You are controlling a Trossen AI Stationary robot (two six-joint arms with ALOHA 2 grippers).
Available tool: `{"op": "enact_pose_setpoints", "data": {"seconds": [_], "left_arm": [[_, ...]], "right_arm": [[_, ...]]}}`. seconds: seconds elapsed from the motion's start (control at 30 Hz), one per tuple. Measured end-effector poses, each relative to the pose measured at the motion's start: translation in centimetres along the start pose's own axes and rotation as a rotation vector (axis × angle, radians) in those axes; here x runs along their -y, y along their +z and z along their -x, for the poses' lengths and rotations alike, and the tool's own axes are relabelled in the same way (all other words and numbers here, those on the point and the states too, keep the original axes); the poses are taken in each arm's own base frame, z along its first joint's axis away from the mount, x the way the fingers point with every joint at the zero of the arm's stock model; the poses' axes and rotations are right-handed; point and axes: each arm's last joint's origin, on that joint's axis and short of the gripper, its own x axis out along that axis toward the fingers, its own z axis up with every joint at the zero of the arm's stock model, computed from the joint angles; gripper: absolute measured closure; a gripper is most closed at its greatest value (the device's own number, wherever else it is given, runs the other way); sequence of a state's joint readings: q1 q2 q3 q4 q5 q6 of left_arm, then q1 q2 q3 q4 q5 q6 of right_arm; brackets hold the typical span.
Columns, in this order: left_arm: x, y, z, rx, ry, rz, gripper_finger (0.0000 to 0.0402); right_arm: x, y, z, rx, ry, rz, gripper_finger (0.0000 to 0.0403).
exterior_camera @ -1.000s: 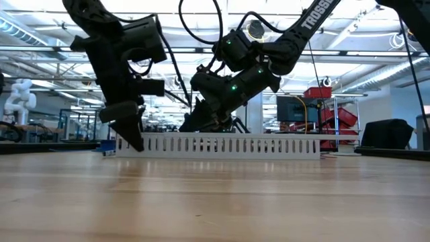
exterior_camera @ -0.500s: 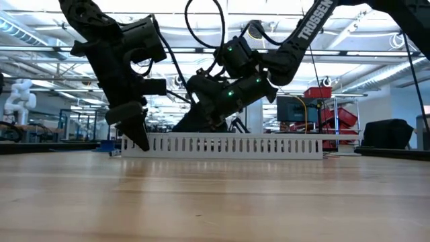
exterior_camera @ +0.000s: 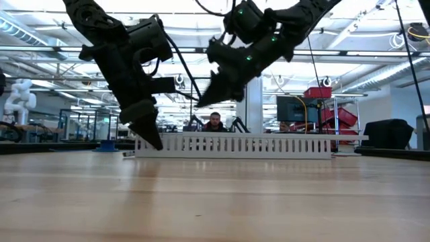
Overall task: Ziptie cables
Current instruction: Close the white cable duct
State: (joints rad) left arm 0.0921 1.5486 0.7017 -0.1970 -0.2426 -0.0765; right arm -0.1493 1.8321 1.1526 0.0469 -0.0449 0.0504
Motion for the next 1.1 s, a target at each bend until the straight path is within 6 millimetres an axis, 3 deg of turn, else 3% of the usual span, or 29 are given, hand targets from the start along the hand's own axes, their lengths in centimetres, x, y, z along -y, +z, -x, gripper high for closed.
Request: {"op": "enact_pose_setpoints", "data": {"seconds": [0.17, 0.33, 0.57, 0.9, 1.0, 1.1], "left_arm": [[0.0, 0.0, 0.0, 0.002, -0.004, -0.003, 0.0233], [0.1, 0.0, 0.0, 0.002, -0.005, -0.006, 0.0232], [0.1, -0.2, 0.0, -0.012, -0.006, -0.012, 0.0232], [0.0, 0.0, 0.2, -0.015, 0.028, 0.008, 0.0232], [-0.2, 0.2, 0.4, -0.014, 0.027, 0.004, 0.0216], [-0.2, 0.4, 0.5, -0.015, 0.026, -0.016, 0.0175]], "right_arm": [[0.2, -0.8, 0.9, -0.116, -0.069, 0.008, 0.0403], [1.1, -2.6, -1.4, -0.177, -0.094, -0.012, 0.0403], [2.2, -3.9, -5.0, -0.078, 0.005, -0.079, 0.0403], [2.5, -4.3, -5.5, -0.086, 0.033, -0.103, 0.0403], [2.5, -4.4, -5.5, -0.089, 0.033, -0.102, 0.0403], [2.4, -4.4, -5.5, -0.090, 0.033, -0.094, 0.0403]]}}
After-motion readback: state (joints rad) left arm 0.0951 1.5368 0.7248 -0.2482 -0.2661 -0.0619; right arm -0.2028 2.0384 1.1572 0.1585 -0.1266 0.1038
